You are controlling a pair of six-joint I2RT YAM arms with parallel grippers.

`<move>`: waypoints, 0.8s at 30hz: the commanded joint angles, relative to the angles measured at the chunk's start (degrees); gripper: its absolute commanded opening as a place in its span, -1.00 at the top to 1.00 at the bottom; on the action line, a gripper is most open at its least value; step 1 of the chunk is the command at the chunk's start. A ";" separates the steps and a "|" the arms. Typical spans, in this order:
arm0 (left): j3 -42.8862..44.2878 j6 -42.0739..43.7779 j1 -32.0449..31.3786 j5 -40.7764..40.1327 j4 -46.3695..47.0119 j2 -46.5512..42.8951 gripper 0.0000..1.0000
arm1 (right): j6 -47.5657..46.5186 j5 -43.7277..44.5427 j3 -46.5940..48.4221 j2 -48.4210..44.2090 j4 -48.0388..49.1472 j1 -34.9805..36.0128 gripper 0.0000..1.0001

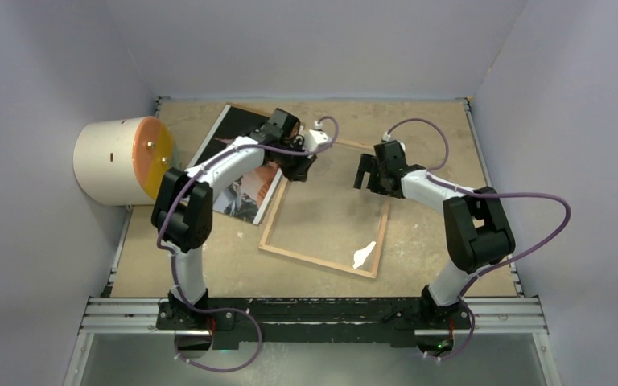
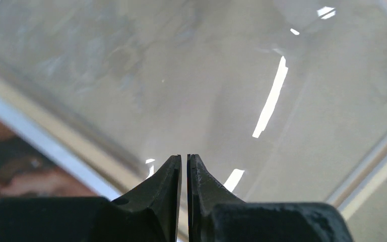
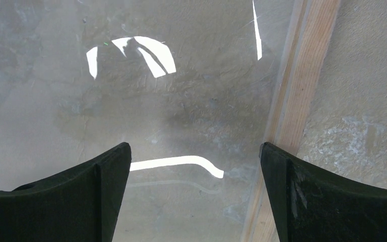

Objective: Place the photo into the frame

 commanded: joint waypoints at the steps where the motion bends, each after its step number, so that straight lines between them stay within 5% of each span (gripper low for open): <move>1: -5.20 -3.16 -6.96 5.78 9.73 -4.20 0.75 | 3.38 -6.50 -2.14 -1.44 3.30 -1.56 -0.98; 12: -0.86 1.68 -14.44 3.91 11.02 -0.90 0.77 | 4.54 -8.34 -2.96 -1.41 3.04 -3.87 -0.98; 24: -10.25 28.23 -16.20 0.89 6.25 -10.69 0.74 | 4.19 -6.15 -3.21 -1.52 1.64 -4.28 -0.98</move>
